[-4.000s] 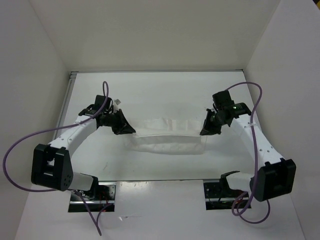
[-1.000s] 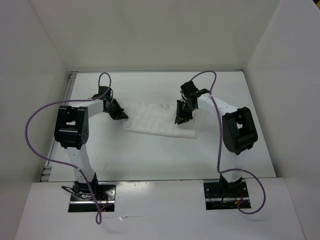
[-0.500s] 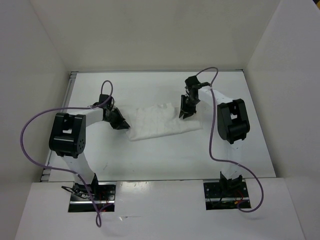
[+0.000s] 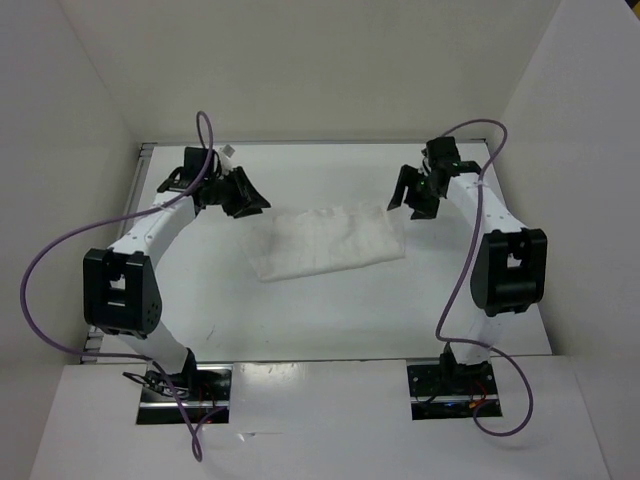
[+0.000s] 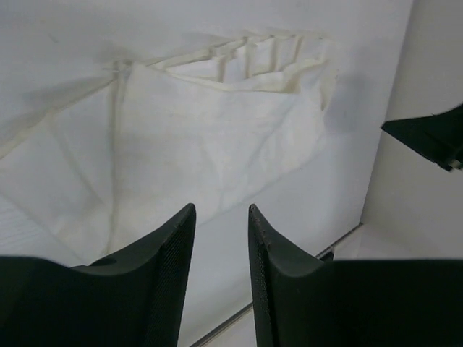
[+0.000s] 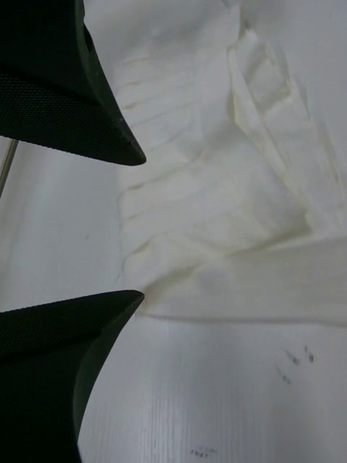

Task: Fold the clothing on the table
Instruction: Fold the skirt

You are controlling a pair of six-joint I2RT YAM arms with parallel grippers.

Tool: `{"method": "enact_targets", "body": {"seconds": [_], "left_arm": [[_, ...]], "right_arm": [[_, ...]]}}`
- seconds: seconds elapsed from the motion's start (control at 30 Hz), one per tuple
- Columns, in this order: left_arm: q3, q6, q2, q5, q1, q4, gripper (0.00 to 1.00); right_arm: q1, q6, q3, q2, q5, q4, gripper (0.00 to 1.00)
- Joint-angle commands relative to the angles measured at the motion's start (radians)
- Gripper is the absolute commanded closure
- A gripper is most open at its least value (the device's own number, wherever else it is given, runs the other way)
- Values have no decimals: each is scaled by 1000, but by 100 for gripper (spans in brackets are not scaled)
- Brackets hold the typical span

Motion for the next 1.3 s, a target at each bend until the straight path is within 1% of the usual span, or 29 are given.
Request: {"method": "enact_targets", "body": {"seconds": [0.0, 0.03, 0.13, 0.2, 0.3, 0.57, 0.67, 0.73, 0.77, 0.8, 0.87, 0.93, 1.0, 1.03, 1.17, 1.27], "left_arm": [[30, 25, 67, 118, -53, -14, 58], [42, 25, 76, 118, -53, -14, 58], [42, 34, 89, 118, -79, -14, 58], [22, 34, 98, 118, -88, -14, 58], [10, 34, 98, 118, -88, -14, 58], [0, 34, 98, 118, -97, -5, 58], [0, 34, 98, 138, -109, -5, 58], [0, 34, 98, 150, -120, -5, 58], [13, 51, 108, 179, -145, -5, 58], [13, 80, 118, 197, -154, -5, 58], [57, 125, 162, 242, -175, -32, 62], [91, 189, 222, 253, -214, -81, 68], [126, 215, 265, 254, -255, -90, 73], [126, 226, 277, 254, -269, -104, 81], [161, 238, 351, 227, -330, -124, 99], [171, 238, 371, 214, -361, -135, 100]], "right_arm": [[-60, -35, -59, 50, -28, 10, 25], [-84, -35, -76, 63, -68, 20, 25], [-109, -44, -103, 106, -111, 57, 24], [-121, -44, -113, 115, -151, 76, 24], [-143, -53, -122, 173, -206, 103, 24], [-143, -44, -131, 268, -228, 137, 24], [-143, -35, -131, 297, -244, 157, 28], [-143, -35, -140, 313, -309, 166, 38], [-143, -35, -149, 322, -332, 175, 44], [-133, -26, -149, 322, -368, 175, 63], [-133, -26, -162, 322, -380, 175, 83], [-133, -26, -172, 322, -390, 175, 100], [-133, -26, -181, 322, -390, 175, 100], [-133, -26, -182, 322, -390, 175, 100], [-115, -26, -182, 311, -399, 175, 100], [-104, -16, -192, 288, -399, 175, 100]]}}
